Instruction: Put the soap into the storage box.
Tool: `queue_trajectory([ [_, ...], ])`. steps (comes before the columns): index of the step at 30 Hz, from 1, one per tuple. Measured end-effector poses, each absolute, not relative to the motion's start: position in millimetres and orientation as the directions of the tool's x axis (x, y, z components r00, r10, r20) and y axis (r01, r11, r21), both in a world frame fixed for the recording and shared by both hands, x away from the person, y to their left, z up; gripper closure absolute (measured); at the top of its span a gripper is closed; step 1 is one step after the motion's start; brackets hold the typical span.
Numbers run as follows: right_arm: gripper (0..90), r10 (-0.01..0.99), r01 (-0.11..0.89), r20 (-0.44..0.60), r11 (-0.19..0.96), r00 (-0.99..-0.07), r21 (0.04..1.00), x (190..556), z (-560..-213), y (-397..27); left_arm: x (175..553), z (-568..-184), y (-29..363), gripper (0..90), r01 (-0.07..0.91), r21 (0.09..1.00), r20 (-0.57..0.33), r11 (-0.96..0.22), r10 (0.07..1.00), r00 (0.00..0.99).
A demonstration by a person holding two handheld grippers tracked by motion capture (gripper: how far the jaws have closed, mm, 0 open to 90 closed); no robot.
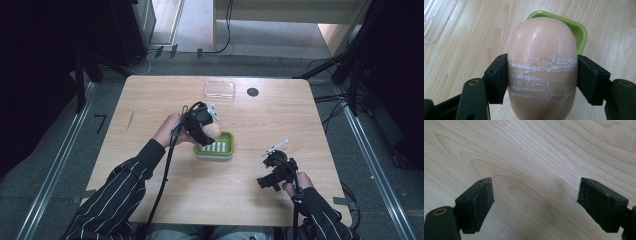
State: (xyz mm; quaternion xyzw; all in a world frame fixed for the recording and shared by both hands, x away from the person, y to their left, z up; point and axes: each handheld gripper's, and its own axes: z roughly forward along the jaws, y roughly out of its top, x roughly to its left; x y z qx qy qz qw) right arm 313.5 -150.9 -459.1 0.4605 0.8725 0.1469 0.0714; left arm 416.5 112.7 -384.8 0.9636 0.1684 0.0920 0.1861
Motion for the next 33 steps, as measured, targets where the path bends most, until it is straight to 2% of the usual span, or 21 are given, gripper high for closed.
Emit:
queue_trajectory([
  [6, 14.1, 0.825, 0.783, 0.010, 0.532, -0.565, 0.321, 313, -459, -151, 416, -390, 108, 33.7, 0.278, 0.401, 0.141, -0.873, 0.358, 0.923],
  [33, 14.1, 0.826, 0.785, 0.016, 0.530, -0.564, 0.321, 313, -459, -151, 416, -414, 95, 33.7, 0.268, 0.397, 0.144, -0.878, 0.348, 0.926],
])
